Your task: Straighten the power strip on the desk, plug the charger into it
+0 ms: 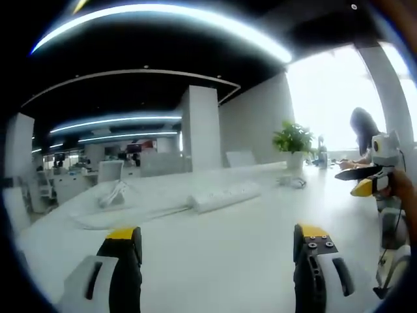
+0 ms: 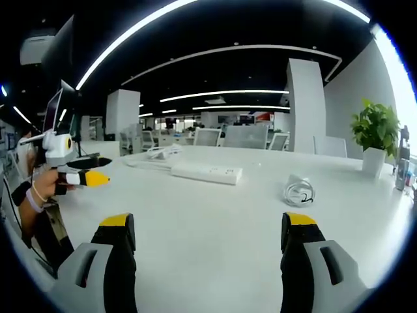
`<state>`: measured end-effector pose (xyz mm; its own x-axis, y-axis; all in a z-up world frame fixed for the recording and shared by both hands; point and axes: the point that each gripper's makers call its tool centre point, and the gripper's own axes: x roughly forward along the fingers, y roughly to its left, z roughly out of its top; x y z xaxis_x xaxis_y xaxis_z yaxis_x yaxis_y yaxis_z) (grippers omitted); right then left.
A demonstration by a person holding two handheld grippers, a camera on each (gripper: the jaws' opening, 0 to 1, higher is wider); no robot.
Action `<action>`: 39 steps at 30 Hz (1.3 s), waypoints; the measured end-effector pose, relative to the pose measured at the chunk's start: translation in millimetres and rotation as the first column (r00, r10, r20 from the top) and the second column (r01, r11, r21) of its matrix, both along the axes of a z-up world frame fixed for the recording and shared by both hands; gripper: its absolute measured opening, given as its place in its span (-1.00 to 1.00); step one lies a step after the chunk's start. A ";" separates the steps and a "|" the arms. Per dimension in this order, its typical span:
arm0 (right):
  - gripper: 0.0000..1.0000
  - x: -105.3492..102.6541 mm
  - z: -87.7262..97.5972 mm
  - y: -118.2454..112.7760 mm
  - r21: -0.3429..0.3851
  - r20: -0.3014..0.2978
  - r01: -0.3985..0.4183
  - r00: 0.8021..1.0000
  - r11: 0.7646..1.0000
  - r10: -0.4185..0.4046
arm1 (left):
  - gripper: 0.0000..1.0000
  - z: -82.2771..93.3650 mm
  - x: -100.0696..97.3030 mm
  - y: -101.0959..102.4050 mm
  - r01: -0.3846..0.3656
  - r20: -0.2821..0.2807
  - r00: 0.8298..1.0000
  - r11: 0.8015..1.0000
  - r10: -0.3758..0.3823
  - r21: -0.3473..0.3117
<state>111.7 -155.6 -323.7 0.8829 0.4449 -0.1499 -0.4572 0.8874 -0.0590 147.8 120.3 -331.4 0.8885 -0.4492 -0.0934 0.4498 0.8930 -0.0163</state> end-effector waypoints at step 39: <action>0.85 28.5 15.7 -22.0 0.000 0.045 0.050 0.998 0.999 -0.050 | 0.99 4.1 -9.2 9.5 -0.044 0.007 0.999 0.998 0.044 -0.041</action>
<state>140.2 -177.6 -308.0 0.9100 0.3996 -0.1101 -0.4088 0.9091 -0.0795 138.6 129.8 -327.3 0.9083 -0.4128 -0.0680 0.4101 0.9107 -0.0499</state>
